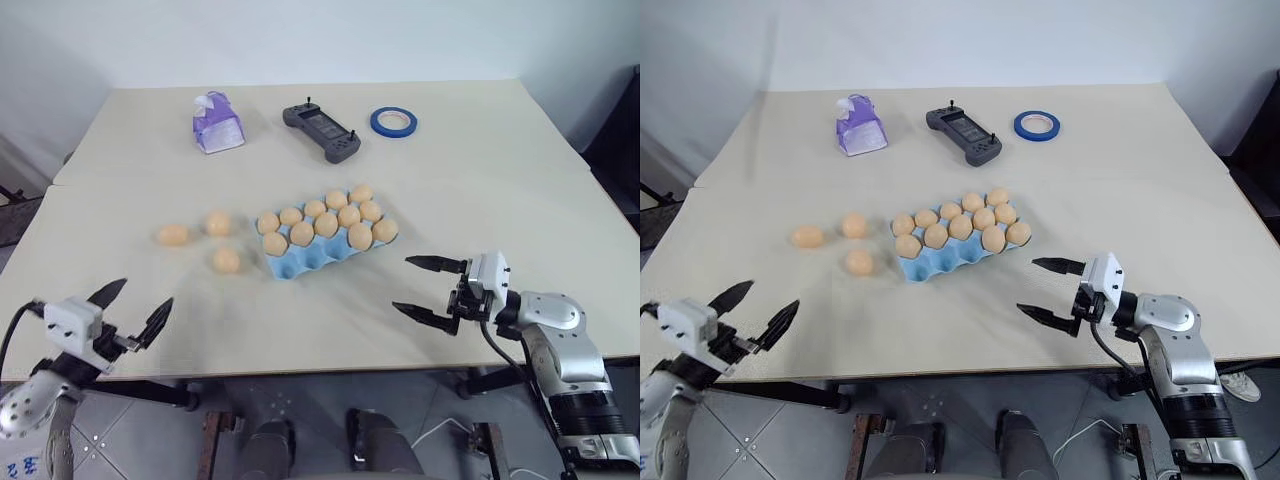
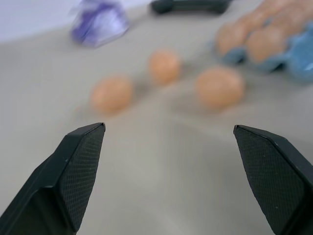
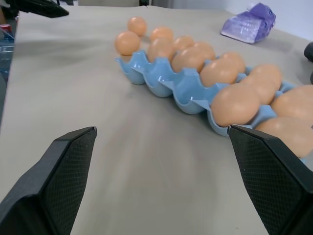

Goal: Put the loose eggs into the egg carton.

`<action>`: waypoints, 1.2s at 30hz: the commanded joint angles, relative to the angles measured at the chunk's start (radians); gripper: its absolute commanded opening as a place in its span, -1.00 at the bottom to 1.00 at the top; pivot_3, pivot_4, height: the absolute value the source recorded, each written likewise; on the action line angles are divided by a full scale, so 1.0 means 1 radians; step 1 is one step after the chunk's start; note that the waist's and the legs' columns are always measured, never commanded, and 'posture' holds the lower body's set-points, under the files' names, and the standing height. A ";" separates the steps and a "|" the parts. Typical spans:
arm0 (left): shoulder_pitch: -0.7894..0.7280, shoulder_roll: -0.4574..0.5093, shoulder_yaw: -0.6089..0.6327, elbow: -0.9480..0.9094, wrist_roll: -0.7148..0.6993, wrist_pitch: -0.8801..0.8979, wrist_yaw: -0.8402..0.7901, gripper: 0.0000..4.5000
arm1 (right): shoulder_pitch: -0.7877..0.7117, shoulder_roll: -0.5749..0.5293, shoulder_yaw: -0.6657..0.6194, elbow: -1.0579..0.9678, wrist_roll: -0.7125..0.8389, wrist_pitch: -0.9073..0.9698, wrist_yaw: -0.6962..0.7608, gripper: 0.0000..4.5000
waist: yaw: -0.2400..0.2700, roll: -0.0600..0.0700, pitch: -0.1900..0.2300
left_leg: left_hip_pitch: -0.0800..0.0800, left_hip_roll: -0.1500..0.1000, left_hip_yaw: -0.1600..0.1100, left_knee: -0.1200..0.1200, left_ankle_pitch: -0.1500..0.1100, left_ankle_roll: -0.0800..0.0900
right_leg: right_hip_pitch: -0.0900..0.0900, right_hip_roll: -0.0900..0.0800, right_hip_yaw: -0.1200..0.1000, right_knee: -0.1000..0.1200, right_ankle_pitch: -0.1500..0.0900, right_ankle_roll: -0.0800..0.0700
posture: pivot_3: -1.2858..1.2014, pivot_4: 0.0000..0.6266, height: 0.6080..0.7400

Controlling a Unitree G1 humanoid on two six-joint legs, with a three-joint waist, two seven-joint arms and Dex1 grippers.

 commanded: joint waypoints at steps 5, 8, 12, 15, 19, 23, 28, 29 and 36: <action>-0.118 -0.017 -0.107 -0.040 0.021 0.055 0.056 1.00 | 0.022 0.088 0.021 -0.140 0.089 -0.013 -0.004 0.99 | 0.005 -0.001 0.000 | -0.001 0.001 0.001 0.002 0.001 0.002 | 0.002 0.000 0.001 -0.003 0.004 -0.001 | 0.03 -0.52 1.00; -0.209 -0.025 -0.174 -0.010 0.055 0.082 0.080 1.00 | 0.020 0.110 0.037 -0.150 0.098 -0.009 -0.001 0.99 | 0.003 -0.001 0.000 | -0.001 0.002 0.002 0.002 0.002 0.003 | 0.003 0.000 0.002 -0.006 0.008 0.001 | 0.03 -0.52 1.00; -0.335 -0.035 -0.239 0.064 0.113 0.107 0.125 1.00 | 0.014 0.112 0.060 -0.142 0.072 -0.022 0.002 0.99 | 0.003 -0.001 0.000 | -0.002 0.002 0.003 0.001 0.002 0.003 | 0.001 0.000 0.002 -0.007 0.009 0.002 | 0.03 -0.52 1.00; -0.428 -0.053 -0.284 0.146 0.151 0.103 0.147 1.00 | 0.007 0.114 0.063 -0.130 0.052 -0.035 -0.018 0.99 | -0.001 -0.001 0.000 | -0.001 0.002 0.004 -0.001 0.001 0.002 | 0.000 0.001 0.003 -0.006 0.009 0.002 | 0.03 -0.52 1.00; -0.521 -0.069 -0.342 0.260 0.185 0.124 0.139 1.00 | 0.009 0.118 0.062 -0.127 0.043 -0.028 -0.037 0.99 | 0.001 -0.001 0.000 | -0.002 0.002 0.004 -0.001 0.000 0.000 | -0.002 0.002 0.002 -0.004 0.009 0.002 | 0.03 -0.52 1.00; -0.548 -0.063 -0.359 0.302 0.179 0.163 0.115 0.82 | 0.015 0.119 0.065 -0.131 0.037 -0.025 -0.050 1.00 | -0.003 -0.001 0.000 | -0.002 0.002 0.004 0.000 -0.001 0.000 | -0.002 0.002 0.003 -0.004 0.009 0.002 | 0.03 -0.52 1.00; -0.509 -0.042 -0.351 0.250 0.166 0.202 0.090 0.17 | 0.017 0.124 0.062 -0.123 0.027 -0.035 -0.068 1.00 | -0.002 -0.001 0.000 | -0.002 0.003 0.005 0.000 -0.002 0.000 | -0.002 0.003 0.003 -0.004 0.009 0.002 | 0.03 -0.52 1.00; -0.502 -0.038 -0.347 0.241 0.159 0.194 0.076 0.06 | 0.016 0.126 0.059 -0.117 0.024 -0.040 -0.073 1.00 | -0.002 -0.001 0.000 | -0.002 0.003 0.005 0.000 -0.002 0.000 | -0.002 0.003 0.003 -0.004 0.009 0.002 | 0.03 -0.52 1.00; -0.616 -0.079 -0.394 0.110 0.050 0.158 -0.064 0.00 | 0.000 0.122 0.027 -0.080 0.018 -0.067 -0.114 1.00 | 0.012 -0.001 0.000 | -0.002 0.003 0.004 0.001 -0.002 0.001 | -0.001 0.002 0.003 -0.005 0.009 0.002 | 0.03 -0.52 1.00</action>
